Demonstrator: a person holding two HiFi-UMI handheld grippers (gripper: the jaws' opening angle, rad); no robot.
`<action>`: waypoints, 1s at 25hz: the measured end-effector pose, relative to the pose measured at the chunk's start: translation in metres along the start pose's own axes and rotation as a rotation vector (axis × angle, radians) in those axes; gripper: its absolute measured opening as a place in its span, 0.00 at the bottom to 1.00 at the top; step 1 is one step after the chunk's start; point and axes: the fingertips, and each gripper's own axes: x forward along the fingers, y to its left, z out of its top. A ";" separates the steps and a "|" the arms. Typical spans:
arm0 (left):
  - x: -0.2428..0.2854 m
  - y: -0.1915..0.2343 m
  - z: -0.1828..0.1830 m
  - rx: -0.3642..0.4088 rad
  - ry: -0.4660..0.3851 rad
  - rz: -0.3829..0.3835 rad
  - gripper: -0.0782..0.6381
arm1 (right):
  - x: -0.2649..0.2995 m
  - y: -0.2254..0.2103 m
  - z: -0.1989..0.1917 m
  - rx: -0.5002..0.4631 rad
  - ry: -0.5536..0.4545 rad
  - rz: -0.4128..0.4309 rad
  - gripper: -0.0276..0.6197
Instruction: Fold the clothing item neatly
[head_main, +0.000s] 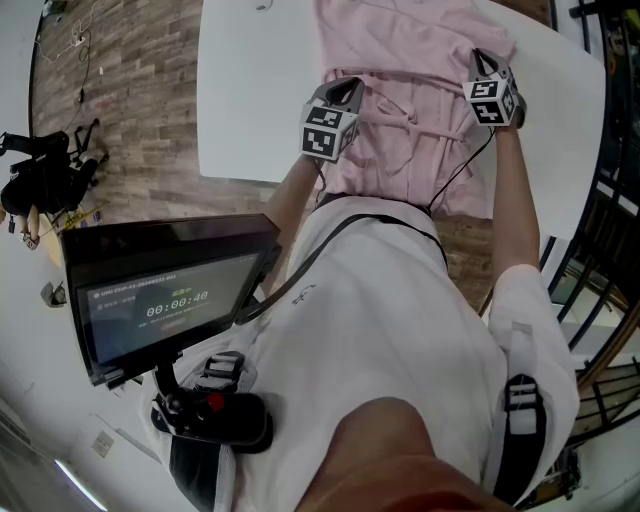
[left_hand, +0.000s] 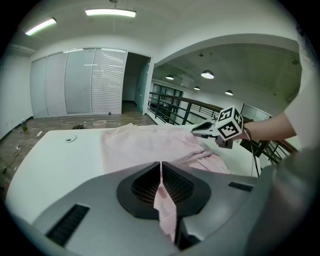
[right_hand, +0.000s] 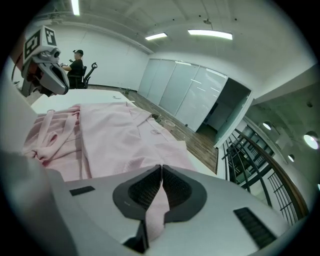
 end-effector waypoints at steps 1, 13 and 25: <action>-0.001 0.001 -0.001 -0.001 0.001 0.002 0.13 | 0.002 -0.002 -0.004 0.008 0.009 -0.002 0.07; -0.011 0.012 -0.013 -0.001 0.041 0.031 0.13 | 0.013 -0.008 -0.048 -0.021 0.114 -0.017 0.07; 0.058 0.039 0.010 0.068 0.015 0.051 0.13 | 0.003 -0.024 -0.050 0.233 0.000 0.071 0.05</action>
